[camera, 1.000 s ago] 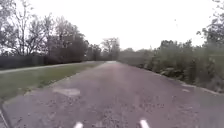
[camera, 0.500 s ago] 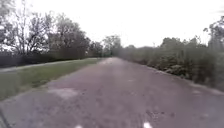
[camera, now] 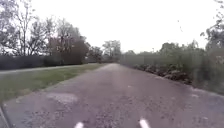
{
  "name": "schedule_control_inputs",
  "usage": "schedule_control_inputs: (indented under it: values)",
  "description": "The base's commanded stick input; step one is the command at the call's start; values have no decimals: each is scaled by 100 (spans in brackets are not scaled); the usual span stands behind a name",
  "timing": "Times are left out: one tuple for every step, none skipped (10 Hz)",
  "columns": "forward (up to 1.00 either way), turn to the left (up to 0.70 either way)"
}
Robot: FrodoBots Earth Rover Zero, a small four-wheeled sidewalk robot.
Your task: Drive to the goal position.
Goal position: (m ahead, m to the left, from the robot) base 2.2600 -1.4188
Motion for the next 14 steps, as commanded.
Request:
schedule_control_inputs:
  values:
    - [70, 0]
    - [70, 0]
    - [70, 0]
    - [70, 0]
    - [70, 0]
    - [70, 0]
    - [70, 0]
    - [70, 0]
    - [70, 0]
    - [70, 0]
    - [70, 0]
    - [70, 0]
    - [70, 0]
    - [70, 0]
